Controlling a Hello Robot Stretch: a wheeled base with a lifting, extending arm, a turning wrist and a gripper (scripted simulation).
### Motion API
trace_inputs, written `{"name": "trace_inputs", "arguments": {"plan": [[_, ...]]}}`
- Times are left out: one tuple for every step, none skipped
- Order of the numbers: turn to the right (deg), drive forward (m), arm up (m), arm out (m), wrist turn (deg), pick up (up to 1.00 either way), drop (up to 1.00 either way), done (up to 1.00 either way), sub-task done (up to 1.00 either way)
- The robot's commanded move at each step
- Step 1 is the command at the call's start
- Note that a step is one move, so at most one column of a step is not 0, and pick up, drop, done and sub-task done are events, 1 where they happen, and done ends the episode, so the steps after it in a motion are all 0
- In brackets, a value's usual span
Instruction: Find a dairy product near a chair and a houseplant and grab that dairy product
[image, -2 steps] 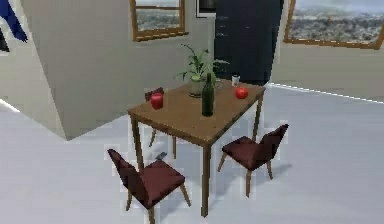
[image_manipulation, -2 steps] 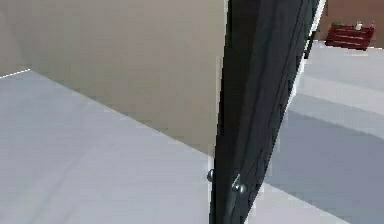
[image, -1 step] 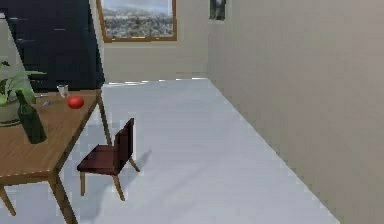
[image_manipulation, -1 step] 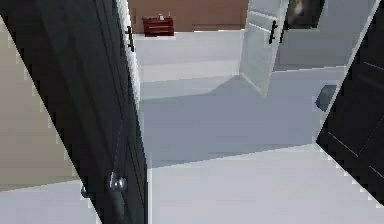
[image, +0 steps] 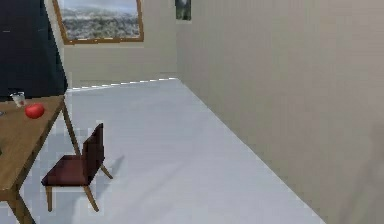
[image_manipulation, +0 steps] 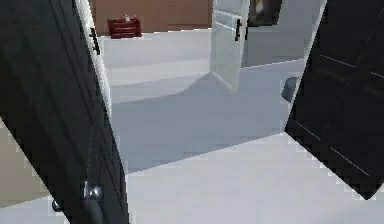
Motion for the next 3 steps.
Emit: {"name": "trace_inputs", "arguments": {"plan": [[0.0,1.0,0.0,0.0,0.0,0.0,0.0,0.0,0.0],[12.0,0.0,0.0,0.0,0.0,0.0,0.0,0.0,0.0],[0.0,0.1,0.0,0.0,0.0,0.0,0.0,0.0,0.0]]}}
